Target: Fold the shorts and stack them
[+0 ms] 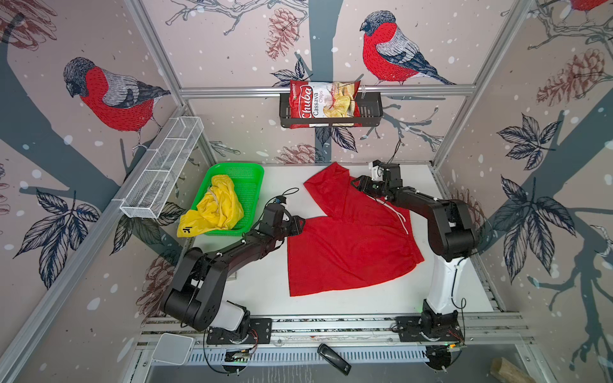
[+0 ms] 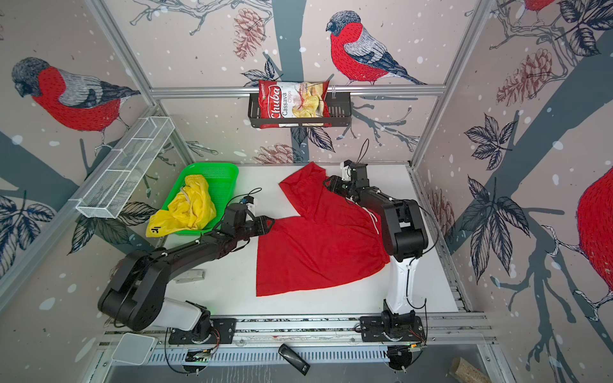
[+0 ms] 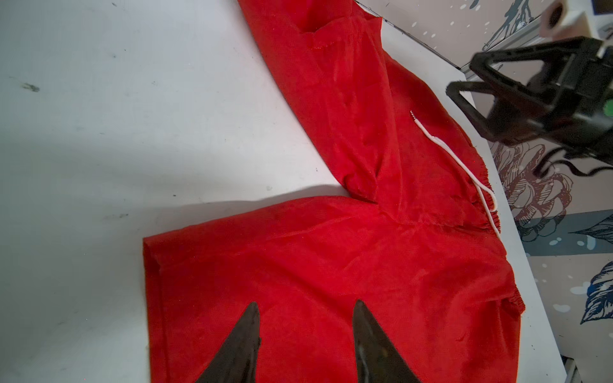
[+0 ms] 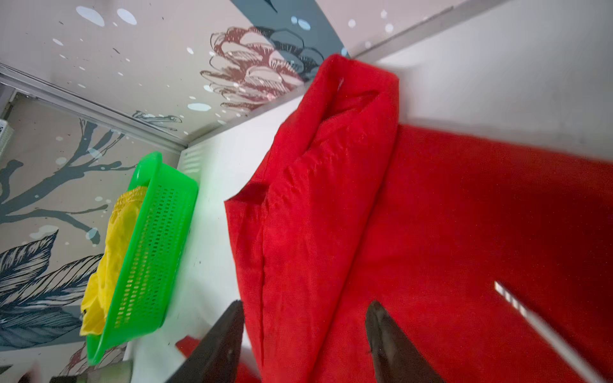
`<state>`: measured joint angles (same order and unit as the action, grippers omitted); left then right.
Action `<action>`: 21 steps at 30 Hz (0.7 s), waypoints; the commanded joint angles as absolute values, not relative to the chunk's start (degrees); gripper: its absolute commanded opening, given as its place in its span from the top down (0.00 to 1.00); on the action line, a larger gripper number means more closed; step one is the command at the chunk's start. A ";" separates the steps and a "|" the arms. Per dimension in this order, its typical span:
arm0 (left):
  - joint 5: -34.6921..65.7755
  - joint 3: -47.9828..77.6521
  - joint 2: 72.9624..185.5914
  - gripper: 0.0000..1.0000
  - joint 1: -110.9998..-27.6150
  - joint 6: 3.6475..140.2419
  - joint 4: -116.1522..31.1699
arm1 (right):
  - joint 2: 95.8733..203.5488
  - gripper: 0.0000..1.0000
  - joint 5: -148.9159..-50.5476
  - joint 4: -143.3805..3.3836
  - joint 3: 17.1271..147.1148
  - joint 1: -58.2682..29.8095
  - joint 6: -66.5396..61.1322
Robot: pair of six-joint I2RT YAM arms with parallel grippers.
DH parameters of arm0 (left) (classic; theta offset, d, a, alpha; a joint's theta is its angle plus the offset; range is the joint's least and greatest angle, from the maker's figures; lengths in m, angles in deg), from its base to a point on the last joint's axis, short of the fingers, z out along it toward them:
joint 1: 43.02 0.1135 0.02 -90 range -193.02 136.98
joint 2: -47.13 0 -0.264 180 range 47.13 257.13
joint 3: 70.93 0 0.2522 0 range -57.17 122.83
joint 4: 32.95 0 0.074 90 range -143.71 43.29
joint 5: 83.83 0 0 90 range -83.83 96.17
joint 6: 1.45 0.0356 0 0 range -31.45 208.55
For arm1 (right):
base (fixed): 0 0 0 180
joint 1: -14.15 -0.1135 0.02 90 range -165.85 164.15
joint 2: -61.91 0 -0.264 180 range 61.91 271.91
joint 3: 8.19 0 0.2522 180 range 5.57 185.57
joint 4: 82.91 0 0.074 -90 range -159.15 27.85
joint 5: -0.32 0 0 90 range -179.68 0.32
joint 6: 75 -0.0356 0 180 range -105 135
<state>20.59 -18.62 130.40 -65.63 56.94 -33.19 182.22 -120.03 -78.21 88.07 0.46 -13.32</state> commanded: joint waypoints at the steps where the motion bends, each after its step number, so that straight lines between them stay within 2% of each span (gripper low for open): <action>1: 21.41 -18.79 130.02 0.54 -65.52 56.73 -30.99 | 187.90 0.40 -119.29 -78.81 95.11 1.30 -9.80; 5: 21.72 -18.68 130.08 0.54 -65.52 56.47 -30.80 | 195.46 0.39 -117.46 -75.70 105.34 1.98 -9.14; 14: 23.39 -17.70 132.47 0.54 -65.52 55.67 -29.89 | 209.75 0.38 -120.59 -72.26 125.54 2.10 -9.48; 21: 23.50 -17.31 133.39 0.54 -65.52 55.41 -29.35 | 215.89 0.38 -121.14 -74.40 132.64 2.02 -11.81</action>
<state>22.71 -17.86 133.02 -65.61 55.73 -31.60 214.70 -120.11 -72.50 131.26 2.14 -10.48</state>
